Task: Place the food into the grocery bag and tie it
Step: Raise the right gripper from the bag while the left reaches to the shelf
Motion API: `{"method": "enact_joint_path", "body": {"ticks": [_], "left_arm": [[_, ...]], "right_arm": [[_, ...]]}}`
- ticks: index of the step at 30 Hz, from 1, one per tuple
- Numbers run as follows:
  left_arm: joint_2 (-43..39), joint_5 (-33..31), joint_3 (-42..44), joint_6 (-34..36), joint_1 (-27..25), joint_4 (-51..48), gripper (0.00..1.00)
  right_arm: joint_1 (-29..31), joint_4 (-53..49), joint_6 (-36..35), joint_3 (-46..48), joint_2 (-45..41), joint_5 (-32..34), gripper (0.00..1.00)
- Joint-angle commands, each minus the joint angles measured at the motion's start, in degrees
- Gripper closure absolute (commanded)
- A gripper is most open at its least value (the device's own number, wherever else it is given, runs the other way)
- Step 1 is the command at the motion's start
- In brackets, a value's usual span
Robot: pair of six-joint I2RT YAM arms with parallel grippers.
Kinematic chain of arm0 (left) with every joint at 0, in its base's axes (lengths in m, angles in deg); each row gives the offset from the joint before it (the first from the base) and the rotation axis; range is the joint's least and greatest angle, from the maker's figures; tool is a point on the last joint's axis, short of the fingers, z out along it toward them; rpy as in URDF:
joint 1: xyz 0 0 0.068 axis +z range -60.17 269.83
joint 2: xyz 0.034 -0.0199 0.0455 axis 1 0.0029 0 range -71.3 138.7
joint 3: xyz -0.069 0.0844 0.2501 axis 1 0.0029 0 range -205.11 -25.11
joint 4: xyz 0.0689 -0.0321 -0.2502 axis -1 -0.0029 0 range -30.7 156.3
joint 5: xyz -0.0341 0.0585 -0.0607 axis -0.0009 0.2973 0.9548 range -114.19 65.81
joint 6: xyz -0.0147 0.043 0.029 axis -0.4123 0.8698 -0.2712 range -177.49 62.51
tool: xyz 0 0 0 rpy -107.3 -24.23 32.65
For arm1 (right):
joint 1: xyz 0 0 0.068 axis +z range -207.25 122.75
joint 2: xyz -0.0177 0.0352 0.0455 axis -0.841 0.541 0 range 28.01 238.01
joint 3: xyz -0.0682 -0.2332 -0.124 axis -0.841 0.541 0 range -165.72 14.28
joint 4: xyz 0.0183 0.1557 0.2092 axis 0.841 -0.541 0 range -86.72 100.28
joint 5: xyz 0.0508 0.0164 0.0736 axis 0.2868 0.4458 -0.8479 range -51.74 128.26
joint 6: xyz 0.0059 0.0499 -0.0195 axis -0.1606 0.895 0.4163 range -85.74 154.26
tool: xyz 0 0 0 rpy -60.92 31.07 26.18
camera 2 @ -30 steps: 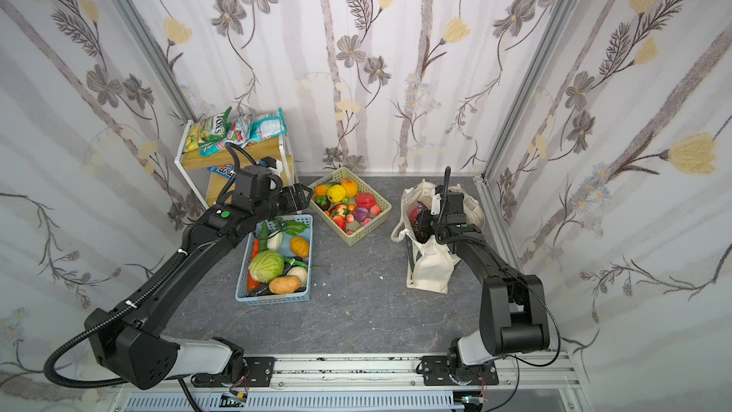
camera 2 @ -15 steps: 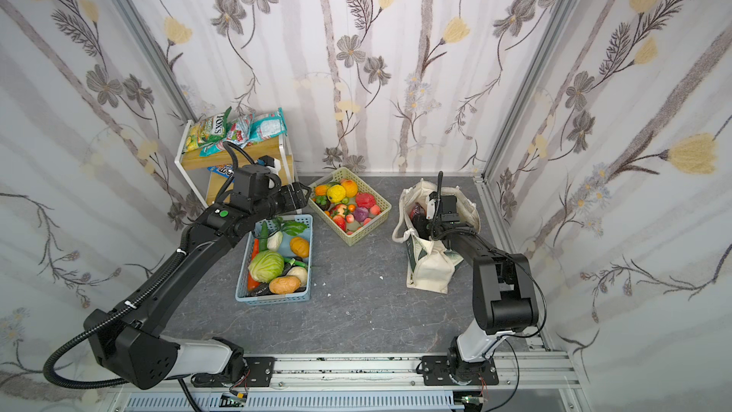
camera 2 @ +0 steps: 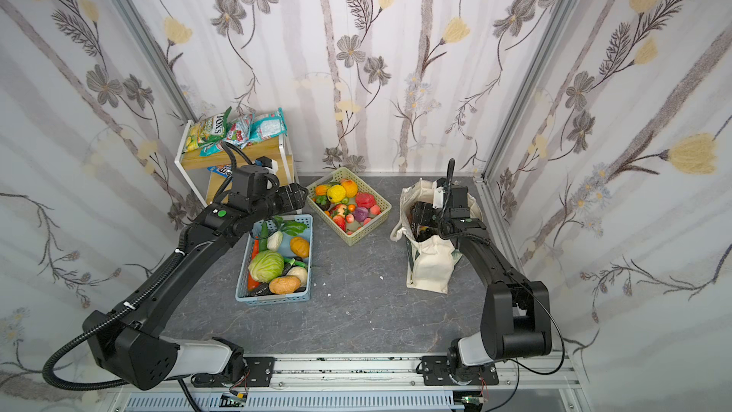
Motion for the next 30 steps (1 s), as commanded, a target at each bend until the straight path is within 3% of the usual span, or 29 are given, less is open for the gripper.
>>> {"method": "enact_joint_path", "body": {"ticks": [1,16,30], "left_arm": [[-0.7,-1.3,-0.9,0.7,0.2,-0.7,0.16],[-0.5,-5.3,-5.1,3.3,0.8,-7.5,0.16],[1.7,-1.7,-7.2,2.8,-0.2,-9.6,0.18]], "right_arm": [[-0.3,-1.5,-0.3,-1.7,-2.8,-0.9,0.17],[0.0,-4.4,-0.6,-6.1,-11.1,-2.3,0.17],[1.6,-8.4,-1.2,-7.9,-15.2,-2.5,0.26]]}}
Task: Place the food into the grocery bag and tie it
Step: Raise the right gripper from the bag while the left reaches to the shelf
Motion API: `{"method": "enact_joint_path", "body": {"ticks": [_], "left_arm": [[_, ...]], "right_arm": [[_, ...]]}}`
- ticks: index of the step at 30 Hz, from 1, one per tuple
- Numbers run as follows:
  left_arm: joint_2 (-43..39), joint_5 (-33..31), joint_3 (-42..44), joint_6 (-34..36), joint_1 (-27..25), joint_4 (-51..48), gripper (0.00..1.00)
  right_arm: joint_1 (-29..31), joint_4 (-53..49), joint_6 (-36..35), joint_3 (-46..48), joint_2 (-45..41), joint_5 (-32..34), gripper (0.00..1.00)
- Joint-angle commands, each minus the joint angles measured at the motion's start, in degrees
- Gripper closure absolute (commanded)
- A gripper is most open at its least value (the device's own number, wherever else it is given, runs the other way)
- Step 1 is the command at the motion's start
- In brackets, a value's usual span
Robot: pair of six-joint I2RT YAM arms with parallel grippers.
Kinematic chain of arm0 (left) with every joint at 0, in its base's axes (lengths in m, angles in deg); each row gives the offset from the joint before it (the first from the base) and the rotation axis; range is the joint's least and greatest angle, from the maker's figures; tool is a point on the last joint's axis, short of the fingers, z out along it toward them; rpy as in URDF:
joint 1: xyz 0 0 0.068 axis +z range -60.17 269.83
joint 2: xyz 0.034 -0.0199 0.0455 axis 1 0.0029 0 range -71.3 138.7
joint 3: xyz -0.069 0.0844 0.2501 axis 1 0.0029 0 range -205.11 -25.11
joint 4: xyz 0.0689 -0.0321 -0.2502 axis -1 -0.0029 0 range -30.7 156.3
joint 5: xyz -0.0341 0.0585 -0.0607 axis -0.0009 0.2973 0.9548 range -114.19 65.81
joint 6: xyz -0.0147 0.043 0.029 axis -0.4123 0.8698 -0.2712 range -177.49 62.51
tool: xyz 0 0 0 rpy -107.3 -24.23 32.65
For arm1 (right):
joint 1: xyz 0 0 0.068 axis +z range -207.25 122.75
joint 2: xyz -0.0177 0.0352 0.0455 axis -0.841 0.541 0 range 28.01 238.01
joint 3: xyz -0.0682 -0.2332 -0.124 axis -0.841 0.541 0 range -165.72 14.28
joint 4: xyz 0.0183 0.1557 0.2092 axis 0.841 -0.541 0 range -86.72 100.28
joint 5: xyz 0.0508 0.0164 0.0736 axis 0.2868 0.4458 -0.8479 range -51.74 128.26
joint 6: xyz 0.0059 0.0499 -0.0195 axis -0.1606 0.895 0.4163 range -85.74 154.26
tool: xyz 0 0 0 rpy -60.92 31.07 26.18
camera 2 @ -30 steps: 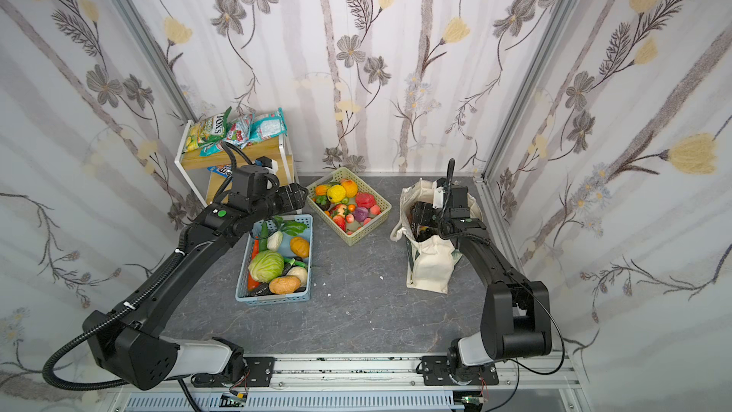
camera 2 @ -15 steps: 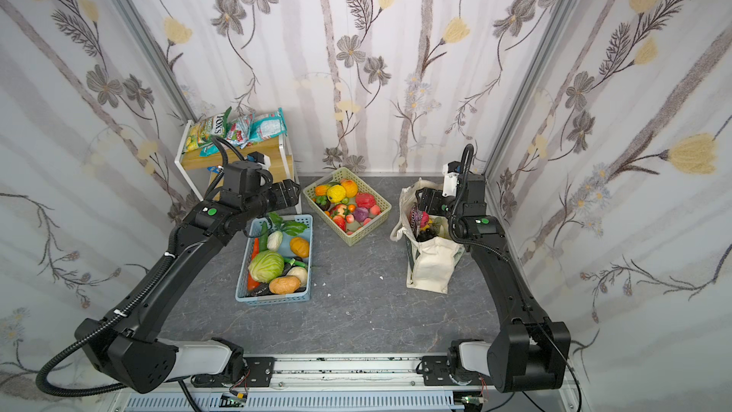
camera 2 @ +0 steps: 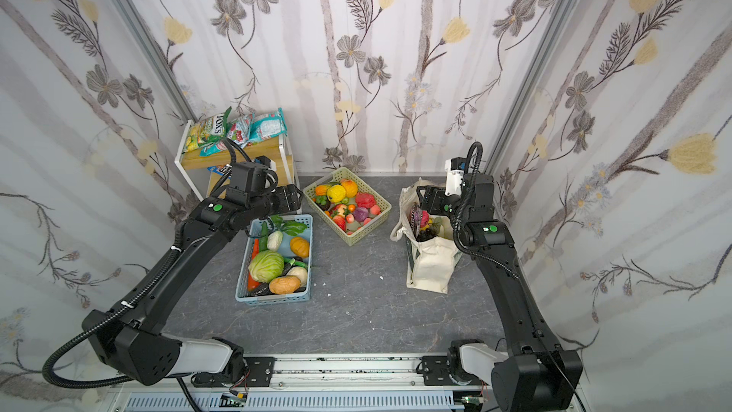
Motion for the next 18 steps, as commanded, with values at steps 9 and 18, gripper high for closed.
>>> {"method": "enact_joint_path", "body": {"ticks": [9,18], "left_arm": [[1.6,-8.0,-10.0,3.1,0.0,-6.7,0.19],[6.7,-12.7,-24.8,7.6,1.6,-11.9,0.29]], "right_arm": [[3.0,-1.0,-1.0,-1.6,-0.6,0.4,0.26],[4.2,-0.5,-0.8,-1.6,-0.1,0.7,0.26]]}}
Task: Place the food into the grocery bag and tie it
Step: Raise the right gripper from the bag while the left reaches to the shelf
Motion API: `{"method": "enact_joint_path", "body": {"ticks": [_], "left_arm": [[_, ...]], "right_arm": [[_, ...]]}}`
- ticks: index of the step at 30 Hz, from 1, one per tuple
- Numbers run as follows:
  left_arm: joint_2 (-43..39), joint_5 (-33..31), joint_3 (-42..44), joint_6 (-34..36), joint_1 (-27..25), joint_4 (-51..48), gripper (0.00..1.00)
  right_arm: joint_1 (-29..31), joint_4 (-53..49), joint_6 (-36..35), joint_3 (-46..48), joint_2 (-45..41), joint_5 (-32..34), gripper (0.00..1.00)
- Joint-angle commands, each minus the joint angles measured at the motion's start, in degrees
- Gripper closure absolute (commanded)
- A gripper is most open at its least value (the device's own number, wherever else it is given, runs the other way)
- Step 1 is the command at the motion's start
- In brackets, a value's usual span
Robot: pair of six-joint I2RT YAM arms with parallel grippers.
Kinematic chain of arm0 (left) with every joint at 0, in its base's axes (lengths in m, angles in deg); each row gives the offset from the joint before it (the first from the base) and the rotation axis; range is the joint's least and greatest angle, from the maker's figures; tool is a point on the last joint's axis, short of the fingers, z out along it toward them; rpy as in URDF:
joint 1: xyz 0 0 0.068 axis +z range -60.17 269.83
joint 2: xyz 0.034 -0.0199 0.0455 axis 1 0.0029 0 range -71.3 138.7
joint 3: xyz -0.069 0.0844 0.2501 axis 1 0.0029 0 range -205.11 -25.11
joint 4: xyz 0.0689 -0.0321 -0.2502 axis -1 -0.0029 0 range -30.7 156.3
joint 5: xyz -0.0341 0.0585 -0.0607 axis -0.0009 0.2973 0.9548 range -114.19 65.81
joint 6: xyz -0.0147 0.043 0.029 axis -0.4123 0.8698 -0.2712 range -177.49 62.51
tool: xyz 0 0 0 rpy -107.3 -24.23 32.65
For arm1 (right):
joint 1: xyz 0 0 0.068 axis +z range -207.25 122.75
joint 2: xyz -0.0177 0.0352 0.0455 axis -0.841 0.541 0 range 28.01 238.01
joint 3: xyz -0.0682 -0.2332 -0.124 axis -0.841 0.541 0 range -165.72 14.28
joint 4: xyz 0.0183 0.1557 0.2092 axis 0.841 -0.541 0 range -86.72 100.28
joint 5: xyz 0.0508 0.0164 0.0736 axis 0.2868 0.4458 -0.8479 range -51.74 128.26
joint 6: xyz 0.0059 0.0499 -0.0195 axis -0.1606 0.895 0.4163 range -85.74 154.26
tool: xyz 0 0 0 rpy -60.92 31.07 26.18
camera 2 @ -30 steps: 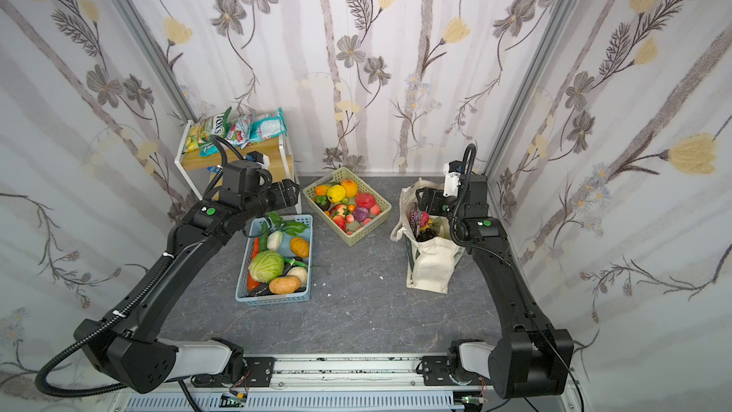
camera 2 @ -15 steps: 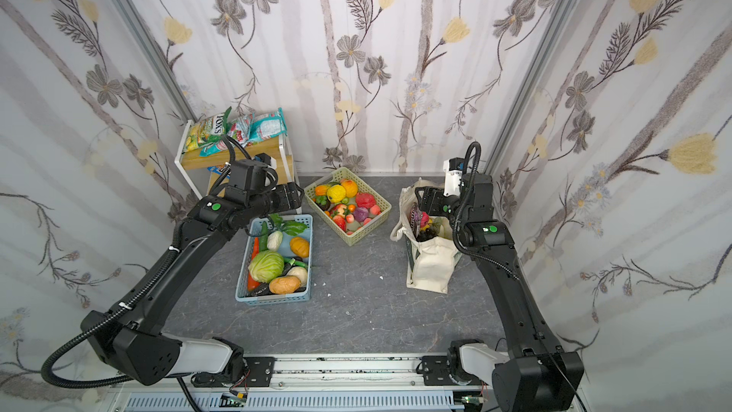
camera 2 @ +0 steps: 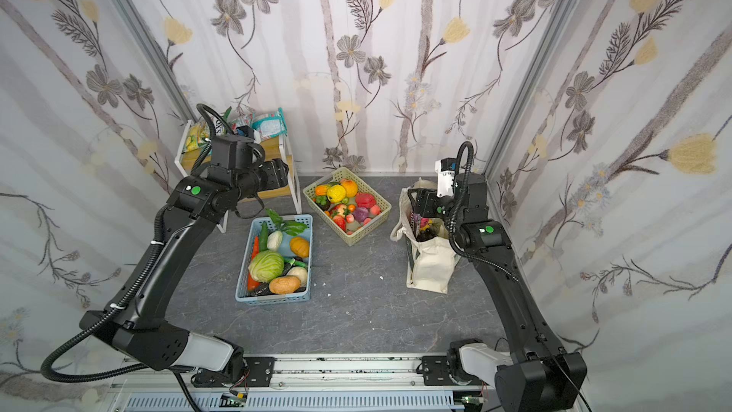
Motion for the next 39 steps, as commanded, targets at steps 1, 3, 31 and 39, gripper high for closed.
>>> {"method": "enact_joint_path", "body": {"ticks": [1,3,31,39], "left_arm": [[2.0,-3.5,-4.7,3.0,1.1,-2.9,0.30],[3.4,-4.4,-8.3,3.5,2.3,-3.5,0.30],[18.7,-19.2,-23.5,15.7,14.9,2.1,0.30],[24.6,-17.0,-29.5,16.1,17.1,1.5,0.35]], "right_arm": [[0.3,1.5,-0.3,-0.5,0.4,0.4,0.27],[0.4,1.4,-0.3,-0.7,0.7,0.2,0.27],[3.2,2.7,0.1,-1.7,4.9,-0.3,0.29],[4.1,1.8,0.3,-2.4,5.6,0.8,0.29]]}}
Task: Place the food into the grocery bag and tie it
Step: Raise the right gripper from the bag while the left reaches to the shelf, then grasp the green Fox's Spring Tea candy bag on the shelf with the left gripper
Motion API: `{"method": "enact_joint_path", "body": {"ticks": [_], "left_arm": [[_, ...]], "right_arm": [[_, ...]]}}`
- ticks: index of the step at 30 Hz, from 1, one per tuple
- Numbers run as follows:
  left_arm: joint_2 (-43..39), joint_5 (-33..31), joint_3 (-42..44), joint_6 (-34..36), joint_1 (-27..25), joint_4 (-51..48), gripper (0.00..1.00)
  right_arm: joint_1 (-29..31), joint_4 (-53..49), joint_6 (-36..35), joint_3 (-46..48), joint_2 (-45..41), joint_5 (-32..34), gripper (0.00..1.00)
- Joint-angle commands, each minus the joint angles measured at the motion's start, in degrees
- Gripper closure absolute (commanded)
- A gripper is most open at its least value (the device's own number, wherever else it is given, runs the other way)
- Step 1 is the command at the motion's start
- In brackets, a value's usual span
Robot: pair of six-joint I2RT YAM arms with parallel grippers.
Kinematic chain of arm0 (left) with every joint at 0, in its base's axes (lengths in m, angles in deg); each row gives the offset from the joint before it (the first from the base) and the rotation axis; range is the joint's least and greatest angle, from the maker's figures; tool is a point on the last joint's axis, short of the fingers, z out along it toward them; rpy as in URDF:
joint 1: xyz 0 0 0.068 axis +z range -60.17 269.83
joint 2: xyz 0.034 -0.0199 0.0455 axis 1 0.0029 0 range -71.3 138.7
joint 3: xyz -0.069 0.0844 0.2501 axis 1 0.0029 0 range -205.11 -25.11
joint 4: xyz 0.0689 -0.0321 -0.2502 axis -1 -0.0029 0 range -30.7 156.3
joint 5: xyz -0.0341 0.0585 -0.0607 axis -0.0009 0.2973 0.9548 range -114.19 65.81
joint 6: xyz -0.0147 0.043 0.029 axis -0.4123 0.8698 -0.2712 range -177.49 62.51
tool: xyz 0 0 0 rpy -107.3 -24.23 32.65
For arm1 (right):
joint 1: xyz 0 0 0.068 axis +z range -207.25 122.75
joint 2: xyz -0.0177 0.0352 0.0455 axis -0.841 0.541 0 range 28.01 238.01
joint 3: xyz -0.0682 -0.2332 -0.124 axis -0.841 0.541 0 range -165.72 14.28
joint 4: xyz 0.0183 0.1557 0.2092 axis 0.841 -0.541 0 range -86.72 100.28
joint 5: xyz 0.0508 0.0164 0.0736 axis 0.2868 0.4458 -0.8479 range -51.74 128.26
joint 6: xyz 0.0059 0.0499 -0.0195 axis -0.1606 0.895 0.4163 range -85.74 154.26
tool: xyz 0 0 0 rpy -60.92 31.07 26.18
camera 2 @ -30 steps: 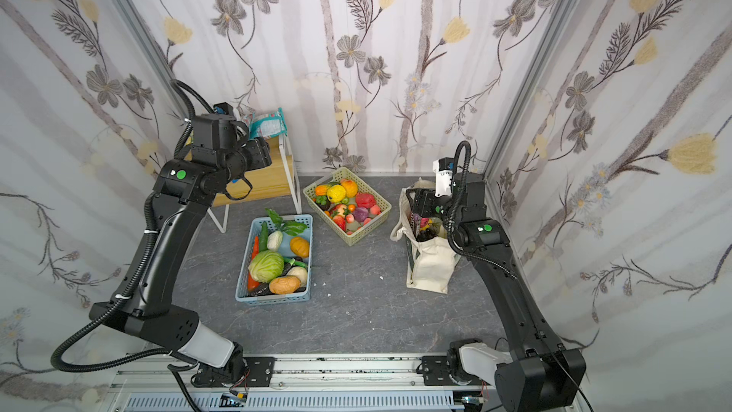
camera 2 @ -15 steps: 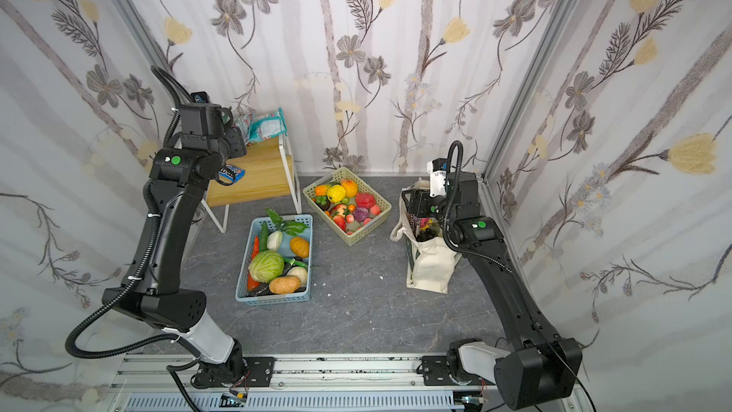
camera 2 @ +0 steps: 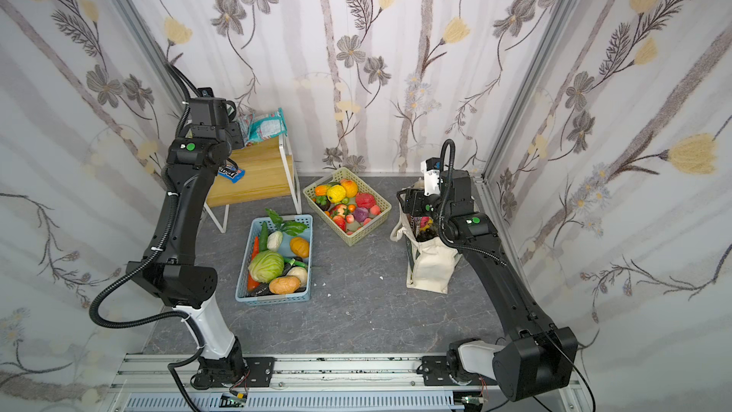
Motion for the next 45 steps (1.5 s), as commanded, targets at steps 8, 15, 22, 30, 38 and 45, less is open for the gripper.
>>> {"method": "enact_joint_path", "body": {"ticks": [8,15,22,30,38,45], "left_arm": [[7.0,-0.2,-7.2,2.0,1.5,-0.7,0.44],[8.7,-1.8,-7.4,1.7,2.3,-0.7,0.52],[9.1,-1.0,-7.3,2.4,2.9,-0.2,0.65],[8.3,-0.2,-7.1,3.0,3.0,0.1,0.95],[6.1,0.3,-5.3,2.6,3.0,1.6,0.99],[3.5,0.2,-4.2,2.2,2.8,1.9,1.00]], "right_arm": [[1.0,1.5,0.6,-0.6,0.7,1.5,0.30],[1.6,1.2,0.7,-1.5,1.5,1.8,0.30],[2.5,1.1,0.6,-2.1,2.4,2.1,0.30],[3.2,1.0,0.7,-2.1,2.4,2.6,0.30],[3.4,1.0,0.7,-2.0,2.2,2.8,0.30],[3.5,1.2,0.6,-2.0,2.0,2.7,0.30]]}}
